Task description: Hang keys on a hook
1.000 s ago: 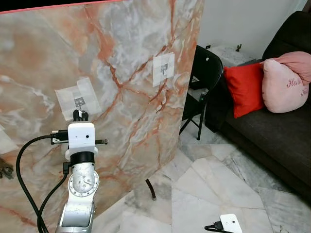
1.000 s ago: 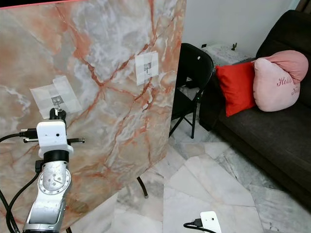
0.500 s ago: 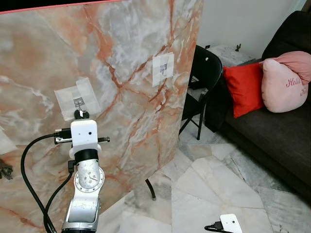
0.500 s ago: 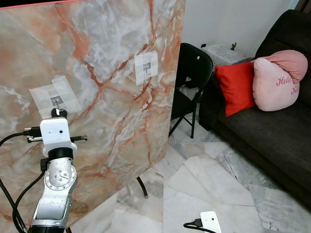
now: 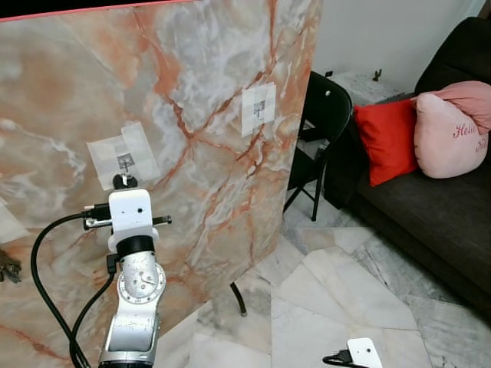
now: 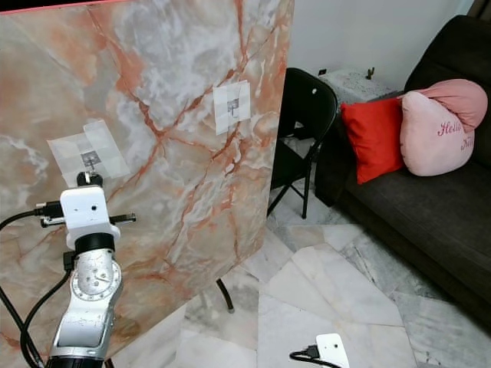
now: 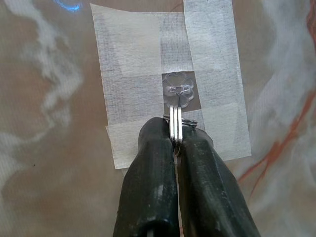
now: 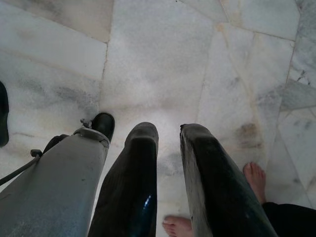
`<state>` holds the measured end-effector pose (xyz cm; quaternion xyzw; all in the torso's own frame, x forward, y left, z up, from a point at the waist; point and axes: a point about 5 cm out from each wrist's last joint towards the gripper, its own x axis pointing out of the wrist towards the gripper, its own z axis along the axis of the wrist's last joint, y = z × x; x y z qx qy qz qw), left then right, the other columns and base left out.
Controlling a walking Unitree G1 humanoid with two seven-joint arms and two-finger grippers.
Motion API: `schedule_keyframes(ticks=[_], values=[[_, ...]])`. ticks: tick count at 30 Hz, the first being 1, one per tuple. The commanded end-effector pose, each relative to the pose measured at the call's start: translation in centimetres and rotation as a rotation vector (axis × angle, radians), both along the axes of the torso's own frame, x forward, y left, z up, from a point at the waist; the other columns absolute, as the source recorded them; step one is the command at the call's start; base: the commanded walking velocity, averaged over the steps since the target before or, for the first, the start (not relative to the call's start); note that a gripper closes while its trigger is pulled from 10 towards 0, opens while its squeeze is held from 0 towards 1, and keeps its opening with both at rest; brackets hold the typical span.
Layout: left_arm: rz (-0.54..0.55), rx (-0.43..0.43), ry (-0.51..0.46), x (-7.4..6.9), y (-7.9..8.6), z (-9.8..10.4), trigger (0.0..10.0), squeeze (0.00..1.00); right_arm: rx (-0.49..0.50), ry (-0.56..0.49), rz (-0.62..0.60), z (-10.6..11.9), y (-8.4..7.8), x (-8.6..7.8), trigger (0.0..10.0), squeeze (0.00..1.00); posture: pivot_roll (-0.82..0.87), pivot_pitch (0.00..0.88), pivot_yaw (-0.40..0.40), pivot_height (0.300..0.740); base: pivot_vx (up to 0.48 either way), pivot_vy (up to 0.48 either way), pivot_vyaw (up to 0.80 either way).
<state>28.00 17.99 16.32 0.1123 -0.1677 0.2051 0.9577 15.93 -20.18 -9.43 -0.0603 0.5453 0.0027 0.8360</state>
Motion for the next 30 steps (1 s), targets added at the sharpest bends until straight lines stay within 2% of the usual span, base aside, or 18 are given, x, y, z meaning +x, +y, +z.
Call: schedule_keyframes(ticks=[1,30], values=[[0.003,0.001,-0.029,0.08,-0.24,0.75,10.0,0.0,-0.002,-0.019,-0.011,0.19,-0.1,0.42,10.0,0.0,0.11,0.0,-0.084,0.74,0.0,0.0,0.0],[-0.031,-0.01,-0.018,0.31,-0.87,0.49,10.0,0.0,-0.001,-0.017,-0.009,0.16,0.0,0.4,10.0,0.0,0.11,0.0,-0.08,0.74,0.0,0.0,0.0]])
